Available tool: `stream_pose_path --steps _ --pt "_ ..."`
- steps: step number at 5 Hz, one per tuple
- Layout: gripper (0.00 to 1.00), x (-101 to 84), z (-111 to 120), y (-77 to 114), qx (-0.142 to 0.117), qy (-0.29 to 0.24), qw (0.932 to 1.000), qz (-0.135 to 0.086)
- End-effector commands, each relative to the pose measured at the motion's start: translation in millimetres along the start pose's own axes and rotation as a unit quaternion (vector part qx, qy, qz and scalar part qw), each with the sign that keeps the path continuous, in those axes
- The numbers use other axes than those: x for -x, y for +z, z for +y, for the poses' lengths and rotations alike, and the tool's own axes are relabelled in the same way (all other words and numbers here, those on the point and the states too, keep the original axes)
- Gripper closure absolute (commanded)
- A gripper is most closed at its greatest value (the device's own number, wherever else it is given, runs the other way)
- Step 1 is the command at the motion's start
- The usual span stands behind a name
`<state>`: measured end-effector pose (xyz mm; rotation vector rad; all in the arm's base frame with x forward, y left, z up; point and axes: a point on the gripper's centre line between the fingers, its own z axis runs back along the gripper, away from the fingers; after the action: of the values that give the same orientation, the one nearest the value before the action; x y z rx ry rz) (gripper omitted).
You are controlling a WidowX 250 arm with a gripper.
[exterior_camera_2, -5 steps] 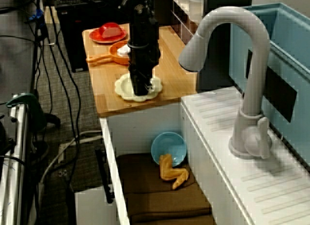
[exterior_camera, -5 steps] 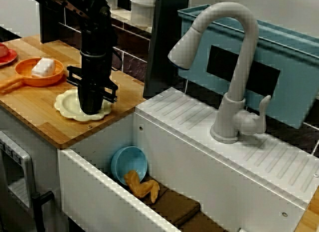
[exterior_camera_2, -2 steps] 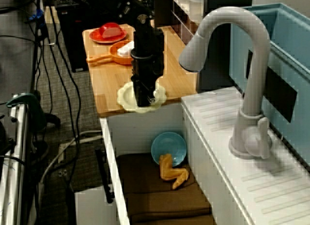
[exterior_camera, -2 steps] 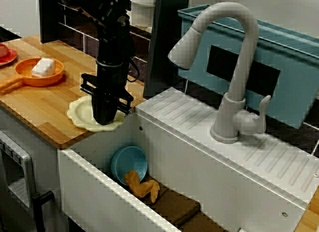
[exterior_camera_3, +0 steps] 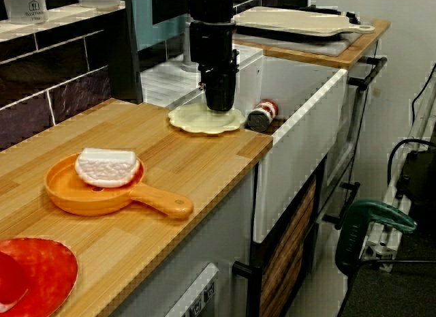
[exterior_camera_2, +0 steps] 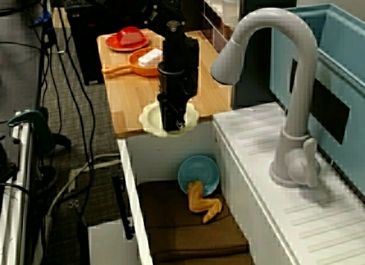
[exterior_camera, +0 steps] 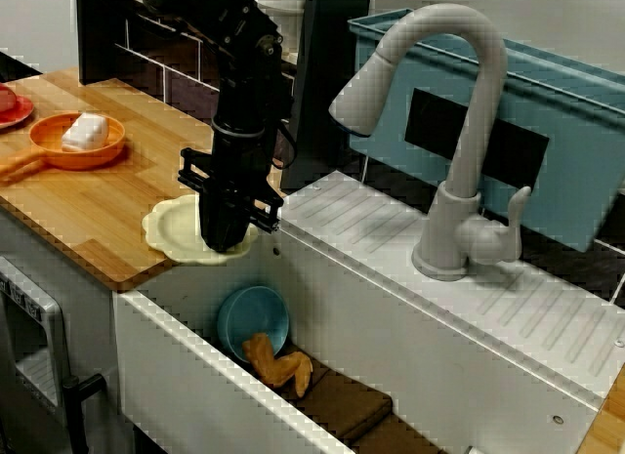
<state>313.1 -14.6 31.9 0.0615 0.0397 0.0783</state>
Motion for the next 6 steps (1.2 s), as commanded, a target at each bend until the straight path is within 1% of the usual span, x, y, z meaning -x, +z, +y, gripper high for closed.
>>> stream_pose_path --steps 1,2,3,4,5,6 --pt "1.0 -18.5 15 15.4 0.035 0.019 0.9992 0.007" --pt "1.0 -14.5 13 15.6 0.038 0.016 0.9992 0.004" --pt "1.0 -19.2 20 17.1 0.046 0.026 0.9986 0.01" --pt "1.0 -25.6 32 21.6 0.044 0.036 0.9983 0.011" --pt "1.0 -23.8 51 29.1 0.044 0.037 0.9983 0.011" --pt "1.0 -20.9 62 27.6 0.04 0.035 0.9986 0.007"
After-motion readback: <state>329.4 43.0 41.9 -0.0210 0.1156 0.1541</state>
